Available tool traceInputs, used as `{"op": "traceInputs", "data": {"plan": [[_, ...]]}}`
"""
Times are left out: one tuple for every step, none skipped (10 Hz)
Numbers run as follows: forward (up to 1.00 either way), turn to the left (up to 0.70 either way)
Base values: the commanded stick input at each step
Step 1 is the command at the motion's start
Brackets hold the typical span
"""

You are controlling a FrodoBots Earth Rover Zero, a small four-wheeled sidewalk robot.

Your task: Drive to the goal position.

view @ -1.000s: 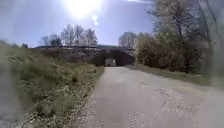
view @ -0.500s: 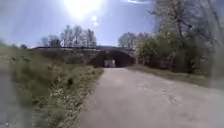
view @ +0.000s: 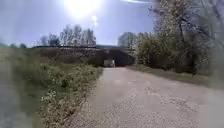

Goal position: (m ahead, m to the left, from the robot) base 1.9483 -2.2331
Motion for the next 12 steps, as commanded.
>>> {"op": "traceInputs", "data": {"plan": [[0.0,0.45],[0.0,0.45],[0.0,0.45],[0.0,0.45],[0.0,0.45],[0.0,0.45],[0.0,0.45],[0.0,0.45],[0.0,0.45],[0.0,0.45],[0.0,0.45],[0.0,0.45]]}}
